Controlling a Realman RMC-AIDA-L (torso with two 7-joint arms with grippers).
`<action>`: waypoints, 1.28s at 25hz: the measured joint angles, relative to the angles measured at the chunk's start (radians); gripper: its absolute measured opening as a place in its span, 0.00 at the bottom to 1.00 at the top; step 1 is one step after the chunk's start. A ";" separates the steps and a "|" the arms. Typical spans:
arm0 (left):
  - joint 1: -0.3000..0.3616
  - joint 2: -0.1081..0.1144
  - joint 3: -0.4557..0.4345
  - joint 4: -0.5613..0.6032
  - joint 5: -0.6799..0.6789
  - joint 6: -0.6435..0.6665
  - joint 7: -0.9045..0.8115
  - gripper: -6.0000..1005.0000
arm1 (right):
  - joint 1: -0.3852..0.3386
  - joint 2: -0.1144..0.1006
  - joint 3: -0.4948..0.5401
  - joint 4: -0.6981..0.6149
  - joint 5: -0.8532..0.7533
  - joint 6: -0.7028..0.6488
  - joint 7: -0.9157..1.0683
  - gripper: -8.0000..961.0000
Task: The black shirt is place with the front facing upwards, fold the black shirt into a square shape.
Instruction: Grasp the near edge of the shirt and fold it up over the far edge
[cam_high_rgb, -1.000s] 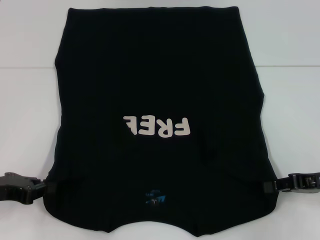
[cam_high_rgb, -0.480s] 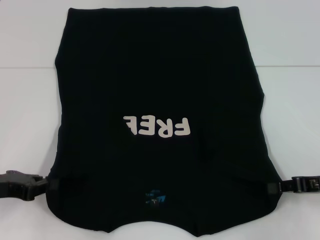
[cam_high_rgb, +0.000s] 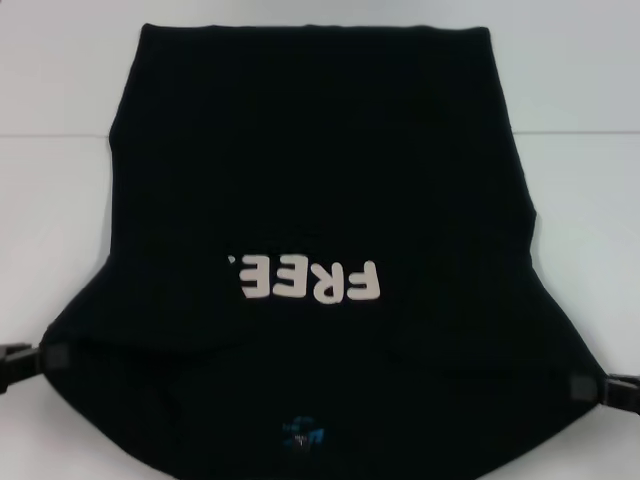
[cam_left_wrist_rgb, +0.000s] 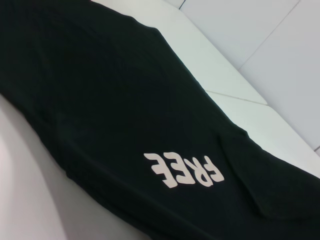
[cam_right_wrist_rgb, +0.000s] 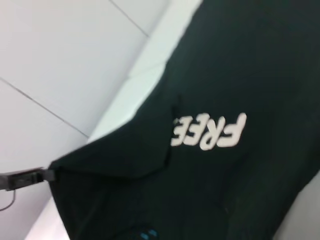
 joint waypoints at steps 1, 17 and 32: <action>0.011 0.001 -0.001 0.000 0.000 0.008 0.004 0.12 | -0.013 0.000 0.012 0.000 0.000 -0.016 -0.023 0.06; 0.163 0.010 -0.011 -0.068 -0.019 0.181 0.115 0.14 | -0.176 -0.009 0.079 0.000 -0.006 -0.208 -0.265 0.06; -0.180 0.085 -0.102 -0.256 -0.050 -0.122 0.046 0.15 | 0.031 -0.038 0.383 0.008 0.003 -0.066 -0.250 0.06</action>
